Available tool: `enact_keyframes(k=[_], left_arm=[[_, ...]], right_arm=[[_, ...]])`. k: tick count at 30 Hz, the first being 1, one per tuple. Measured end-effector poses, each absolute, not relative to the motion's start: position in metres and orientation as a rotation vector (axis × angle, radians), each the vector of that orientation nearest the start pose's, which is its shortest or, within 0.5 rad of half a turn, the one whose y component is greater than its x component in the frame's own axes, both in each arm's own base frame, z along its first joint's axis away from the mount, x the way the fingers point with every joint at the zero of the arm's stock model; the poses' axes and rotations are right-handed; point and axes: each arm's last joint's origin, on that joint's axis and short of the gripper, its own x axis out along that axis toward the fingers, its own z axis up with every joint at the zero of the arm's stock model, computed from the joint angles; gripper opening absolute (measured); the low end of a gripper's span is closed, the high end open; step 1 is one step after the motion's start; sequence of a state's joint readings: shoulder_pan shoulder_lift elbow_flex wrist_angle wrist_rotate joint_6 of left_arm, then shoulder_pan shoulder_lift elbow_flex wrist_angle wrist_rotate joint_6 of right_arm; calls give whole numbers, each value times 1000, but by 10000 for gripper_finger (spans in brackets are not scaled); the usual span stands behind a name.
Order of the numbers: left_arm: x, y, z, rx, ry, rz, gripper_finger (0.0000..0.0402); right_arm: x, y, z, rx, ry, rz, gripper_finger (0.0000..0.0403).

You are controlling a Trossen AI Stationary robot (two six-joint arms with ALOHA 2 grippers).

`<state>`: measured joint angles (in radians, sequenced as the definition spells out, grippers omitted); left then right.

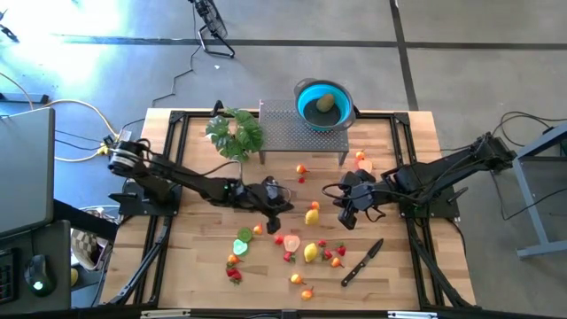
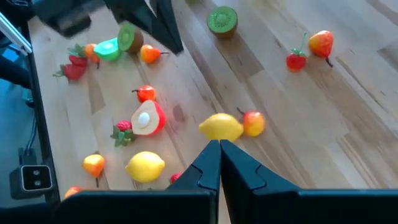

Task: Pick & Place Fruit
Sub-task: Put the yellow lemon in the blue bowl on the shelf

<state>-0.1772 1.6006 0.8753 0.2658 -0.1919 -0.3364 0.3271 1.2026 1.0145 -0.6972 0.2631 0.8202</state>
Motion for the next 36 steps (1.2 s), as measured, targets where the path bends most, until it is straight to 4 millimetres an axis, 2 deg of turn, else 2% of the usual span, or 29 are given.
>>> enact_keyframes(k=[8,16,24,36], left_arm=[[296,-47,210,-242,381,74,0],[272,-52,211,-256,309,12,0],[260,-48,223,-202,266,17,0],[254,-46,235,-194,213,27,0]], right_arm=[[229,68,290,525,762,-327,3],[231,68,292,528,725,-336,3],[232,68,293,525,712,-330,3],[232,69,294,432,718,-291,3]])
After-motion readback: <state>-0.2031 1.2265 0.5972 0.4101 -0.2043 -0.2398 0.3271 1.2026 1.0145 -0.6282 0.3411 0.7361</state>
